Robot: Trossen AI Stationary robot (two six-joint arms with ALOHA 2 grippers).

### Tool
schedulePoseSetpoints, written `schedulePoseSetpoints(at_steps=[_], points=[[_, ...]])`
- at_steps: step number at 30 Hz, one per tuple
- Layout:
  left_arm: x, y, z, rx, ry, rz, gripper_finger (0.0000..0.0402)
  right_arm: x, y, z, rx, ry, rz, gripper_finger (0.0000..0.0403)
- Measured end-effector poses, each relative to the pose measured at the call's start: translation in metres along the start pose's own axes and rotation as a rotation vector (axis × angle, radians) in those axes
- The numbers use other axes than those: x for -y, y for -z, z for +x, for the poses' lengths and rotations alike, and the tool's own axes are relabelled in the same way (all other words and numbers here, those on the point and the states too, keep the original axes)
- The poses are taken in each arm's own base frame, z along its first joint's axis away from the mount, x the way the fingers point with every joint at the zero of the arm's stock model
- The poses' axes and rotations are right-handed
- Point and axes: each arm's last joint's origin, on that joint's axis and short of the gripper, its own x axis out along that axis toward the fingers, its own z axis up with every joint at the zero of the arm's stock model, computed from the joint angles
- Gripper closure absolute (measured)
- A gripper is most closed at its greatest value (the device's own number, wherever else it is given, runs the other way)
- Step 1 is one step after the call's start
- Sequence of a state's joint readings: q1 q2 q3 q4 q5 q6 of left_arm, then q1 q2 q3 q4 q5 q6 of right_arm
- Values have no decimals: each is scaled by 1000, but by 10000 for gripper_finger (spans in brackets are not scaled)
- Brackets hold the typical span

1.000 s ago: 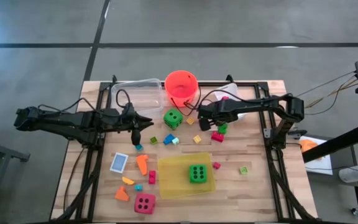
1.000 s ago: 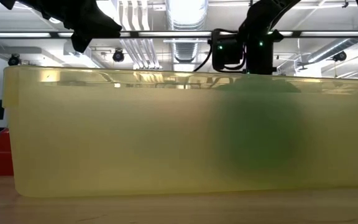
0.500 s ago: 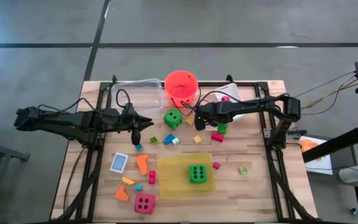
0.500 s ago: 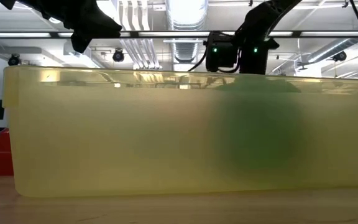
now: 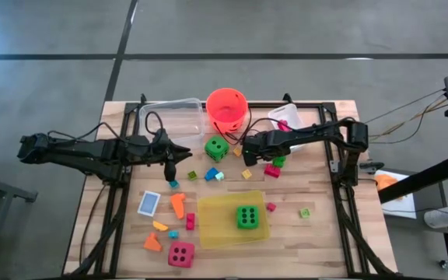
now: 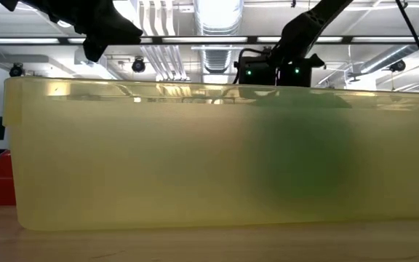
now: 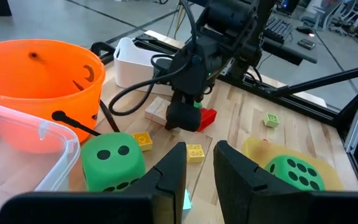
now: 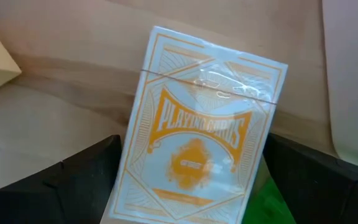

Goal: Pick & Place Toys
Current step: Put the orange playing card box into the transparent bin

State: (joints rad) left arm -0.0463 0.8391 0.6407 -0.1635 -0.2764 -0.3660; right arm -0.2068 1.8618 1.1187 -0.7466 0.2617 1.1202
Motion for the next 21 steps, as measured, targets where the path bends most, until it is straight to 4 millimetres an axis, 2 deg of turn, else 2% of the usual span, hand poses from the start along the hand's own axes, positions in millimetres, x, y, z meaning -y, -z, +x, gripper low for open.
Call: schedulePoseSetpoints(at_steps=[10,12,16,21], points=[[0,0,0,0,0,0,323,0,6,1,-12,-2,-32,24],[0,0,0,0,0,0,323,0,6,1,-16,-6,-46,39],[0,0,0,0,0,0,323,0,6,1,-20,-13,-86,97],[0,0,0,0,0,0,323,-1,6,1,-21,-14,-123,101]])
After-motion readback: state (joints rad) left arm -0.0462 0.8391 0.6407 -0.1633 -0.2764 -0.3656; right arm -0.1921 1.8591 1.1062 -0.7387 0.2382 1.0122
